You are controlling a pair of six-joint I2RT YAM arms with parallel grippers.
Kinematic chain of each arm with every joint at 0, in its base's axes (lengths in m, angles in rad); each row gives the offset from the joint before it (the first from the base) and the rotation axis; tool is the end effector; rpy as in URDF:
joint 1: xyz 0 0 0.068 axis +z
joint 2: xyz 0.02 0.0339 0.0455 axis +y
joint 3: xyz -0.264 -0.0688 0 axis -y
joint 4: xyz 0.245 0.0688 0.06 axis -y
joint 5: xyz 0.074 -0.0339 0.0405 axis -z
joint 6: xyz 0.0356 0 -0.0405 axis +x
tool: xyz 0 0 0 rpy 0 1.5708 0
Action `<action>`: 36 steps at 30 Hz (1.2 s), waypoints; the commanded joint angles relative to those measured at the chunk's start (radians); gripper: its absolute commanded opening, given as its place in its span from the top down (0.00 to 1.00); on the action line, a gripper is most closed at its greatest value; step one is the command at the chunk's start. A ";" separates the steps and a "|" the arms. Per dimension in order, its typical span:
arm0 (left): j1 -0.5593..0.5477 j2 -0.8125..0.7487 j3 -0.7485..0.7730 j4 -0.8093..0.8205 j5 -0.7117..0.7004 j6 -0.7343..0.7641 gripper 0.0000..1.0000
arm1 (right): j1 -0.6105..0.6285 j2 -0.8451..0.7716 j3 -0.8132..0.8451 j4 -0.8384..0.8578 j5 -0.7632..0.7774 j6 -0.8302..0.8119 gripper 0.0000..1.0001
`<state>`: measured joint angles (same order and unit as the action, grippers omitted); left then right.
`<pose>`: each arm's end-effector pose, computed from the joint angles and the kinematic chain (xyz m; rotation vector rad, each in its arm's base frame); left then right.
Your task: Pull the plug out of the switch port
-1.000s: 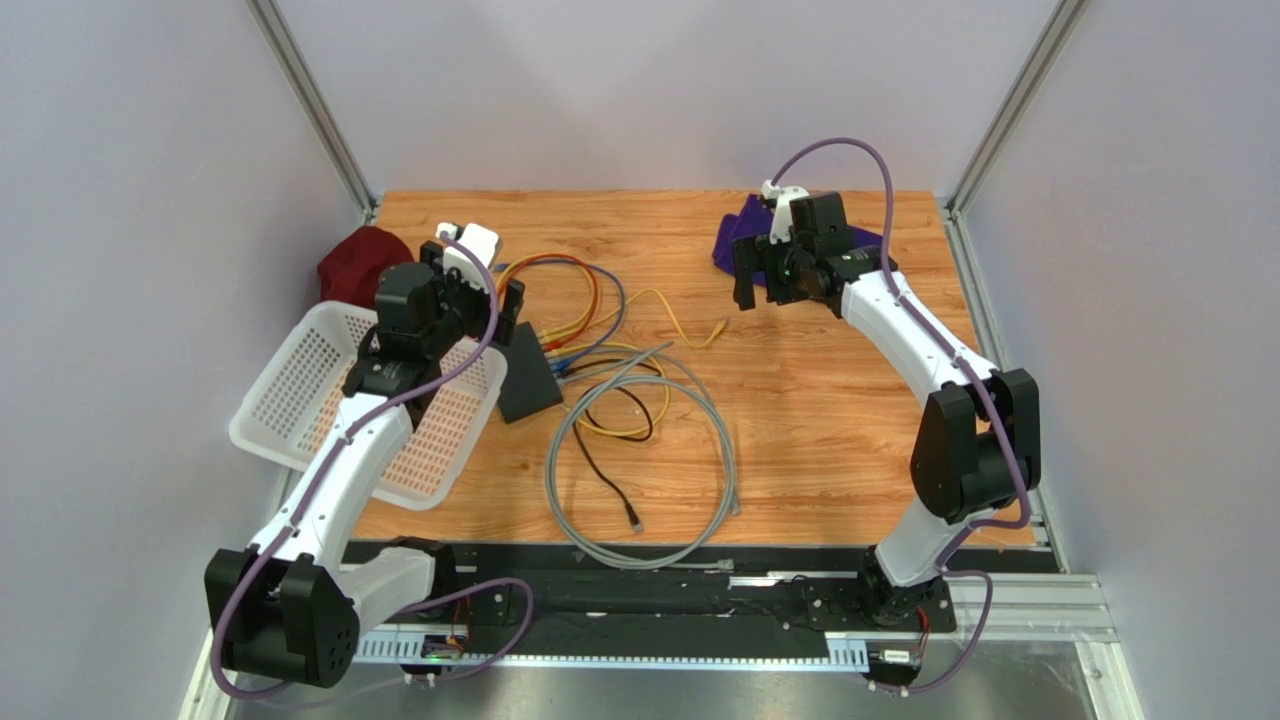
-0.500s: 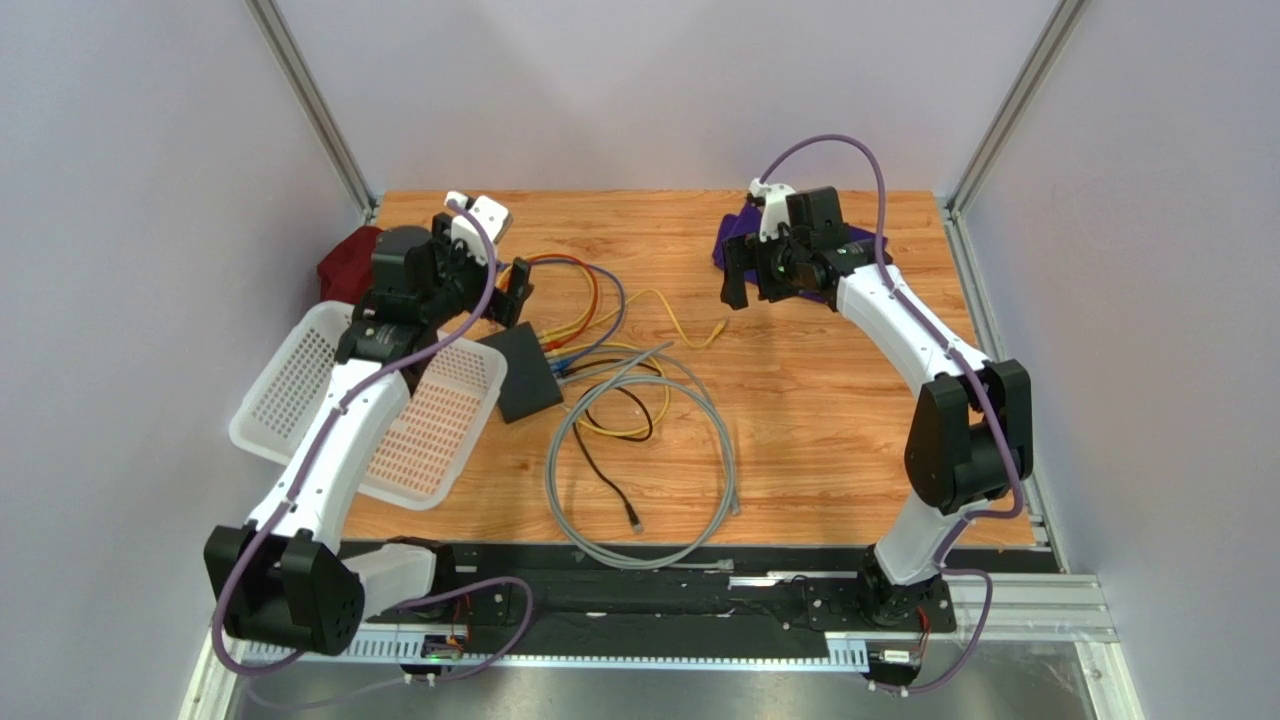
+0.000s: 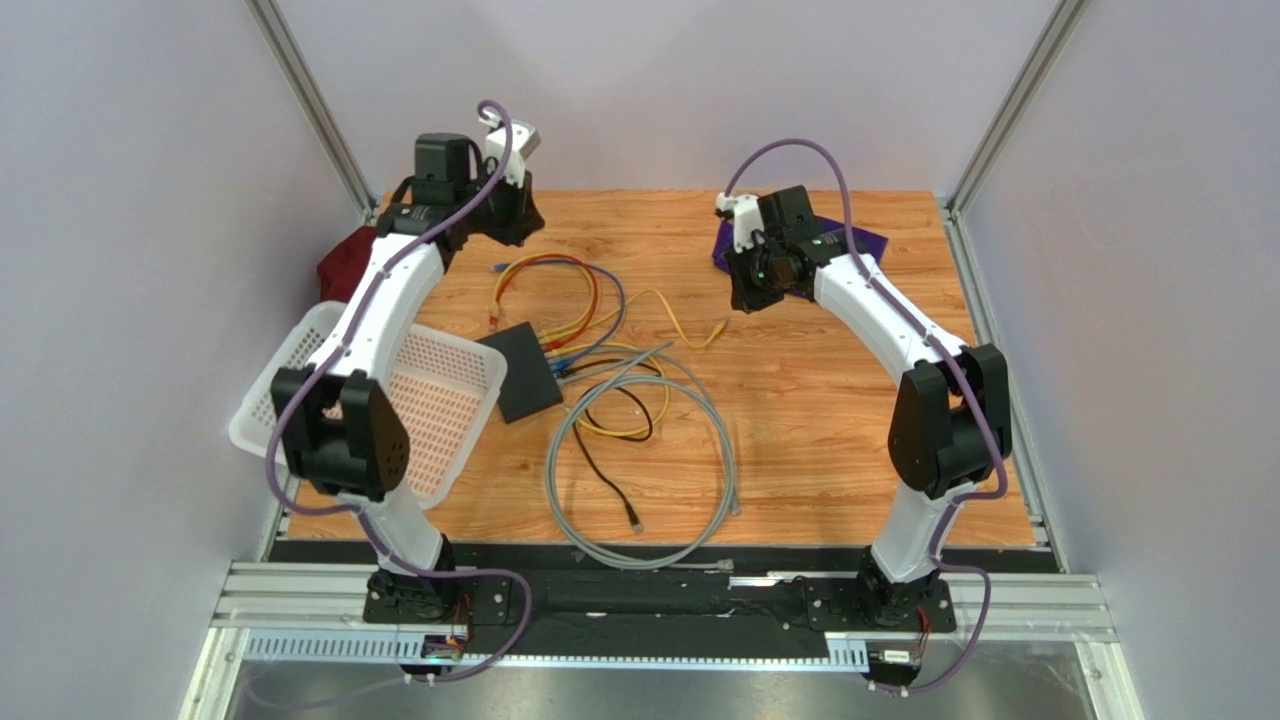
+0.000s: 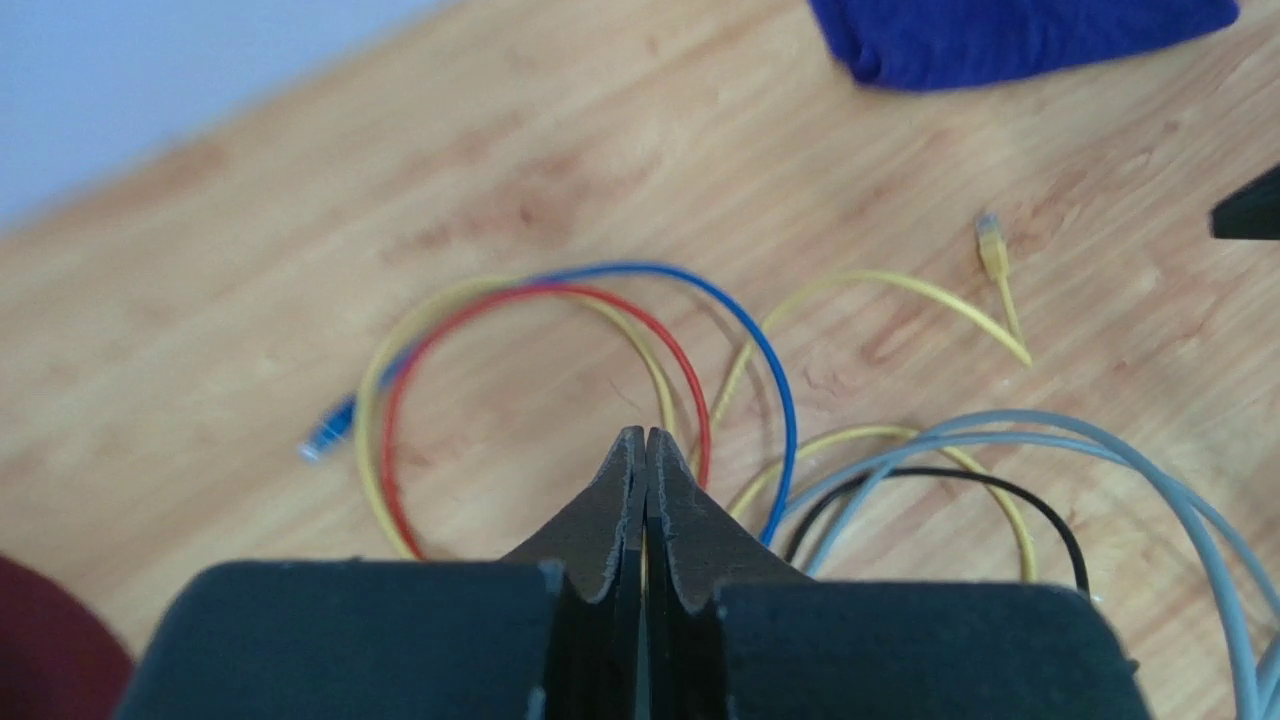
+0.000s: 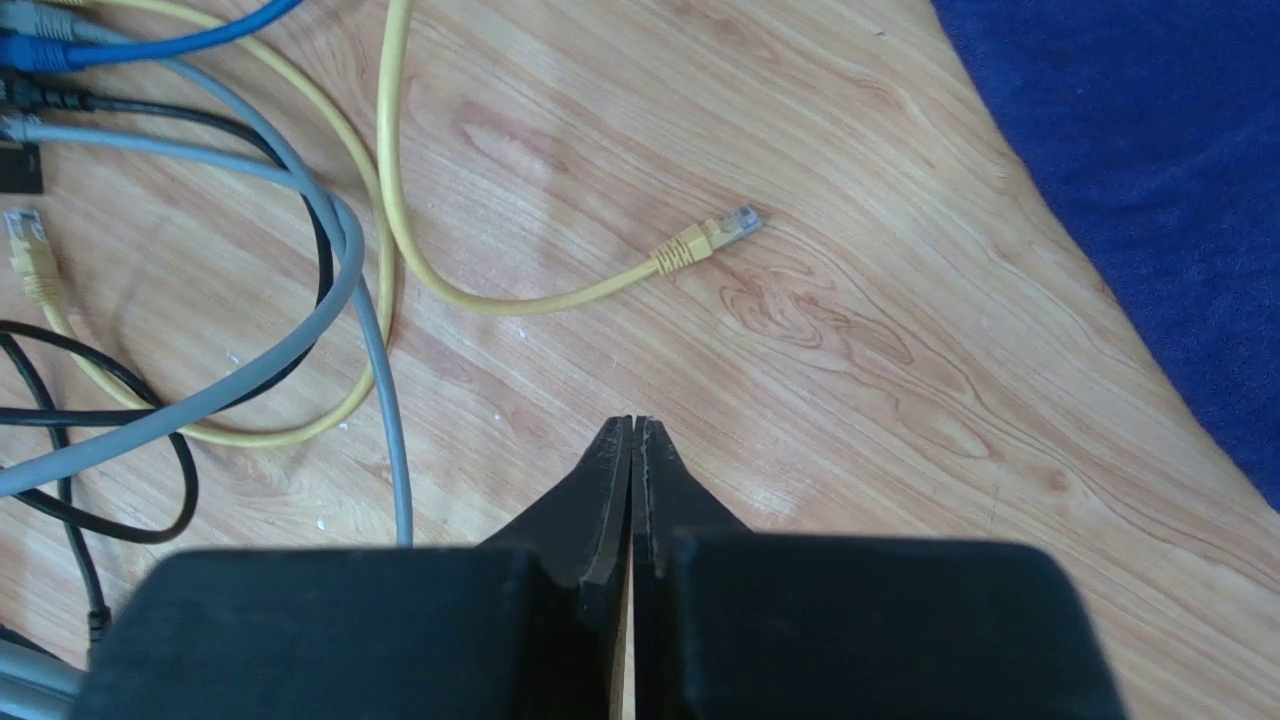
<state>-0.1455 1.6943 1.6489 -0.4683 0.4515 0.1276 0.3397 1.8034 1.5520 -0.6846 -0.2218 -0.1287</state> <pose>0.3859 -0.0723 0.3722 0.5500 1.9882 -0.4802 0.3722 0.1399 0.2800 -0.6717 2.4199 0.3647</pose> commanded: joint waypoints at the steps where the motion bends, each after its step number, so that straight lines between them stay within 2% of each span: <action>1: 0.006 0.157 0.102 -0.150 0.007 -0.066 1.00 | 0.021 0.008 0.045 -0.013 0.075 -0.081 1.00; 3: 0.003 0.257 0.217 -0.279 0.027 -0.043 1.00 | 0.019 0.004 0.048 -0.006 0.059 -0.081 1.00; 5: -0.009 0.312 0.268 -0.349 0.033 -0.005 1.00 | 0.018 -0.016 0.033 0.009 0.074 -0.059 1.00; 10: -0.123 0.194 0.120 -0.388 -0.072 0.200 1.00 | 0.015 -0.038 -0.033 0.071 0.013 0.021 1.00; 12: -0.121 0.176 0.095 -0.472 -0.102 0.214 1.00 | 0.016 -0.029 -0.038 0.098 -0.011 0.049 1.00; 15: -0.076 0.134 0.101 -0.613 -0.106 0.207 1.00 | 0.024 -0.010 -0.006 0.103 -0.020 0.061 1.00; 19: 0.027 -0.011 -0.004 -0.592 -0.080 0.194 1.00 | 0.024 0.019 0.025 0.085 -0.018 0.054 1.00; 21: 0.070 -0.086 -0.056 -0.583 -0.103 0.201 0.99 | 0.024 0.017 0.020 0.086 -0.013 0.061 0.90; 24: 0.125 -0.159 -0.103 -0.589 -0.223 0.178 0.86 | 0.022 0.014 0.010 0.069 -0.042 0.063 0.69; 25: 0.139 -0.179 -0.115 -0.608 -0.238 0.181 0.68 | 0.022 0.014 0.005 0.066 -0.047 0.064 0.65; 26: 0.171 -0.202 -0.151 -0.613 -0.240 0.182 0.59 | 0.024 0.013 0.000 0.068 -0.048 0.067 0.60; 28: 0.265 -0.275 -0.196 -0.624 -0.231 0.182 0.43 | 0.028 0.011 -0.015 0.072 -0.048 0.070 0.59; 30: 0.352 -0.321 -0.241 -0.664 -0.218 0.231 0.39 | 0.036 0.011 -0.015 0.071 -0.048 0.067 0.54; 31: 0.380 -0.329 -0.253 -0.725 -0.217 0.263 0.31 | 0.041 0.013 -0.013 0.071 -0.048 0.064 0.54; 33: 0.423 -0.350 -0.308 -0.785 -0.235 0.393 0.32 | 0.051 0.017 -0.007 0.066 -0.041 0.061 0.46; 36: 0.573 -0.387 -0.418 -0.810 -0.339 0.519 0.34 | 0.062 0.019 -0.001 0.072 -0.034 0.051 0.43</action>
<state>0.3061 1.3548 1.3350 -1.1648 0.2092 0.4301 0.3824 1.8183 1.5341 -0.6384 -0.2531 -0.0685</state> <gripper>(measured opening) 0.669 0.564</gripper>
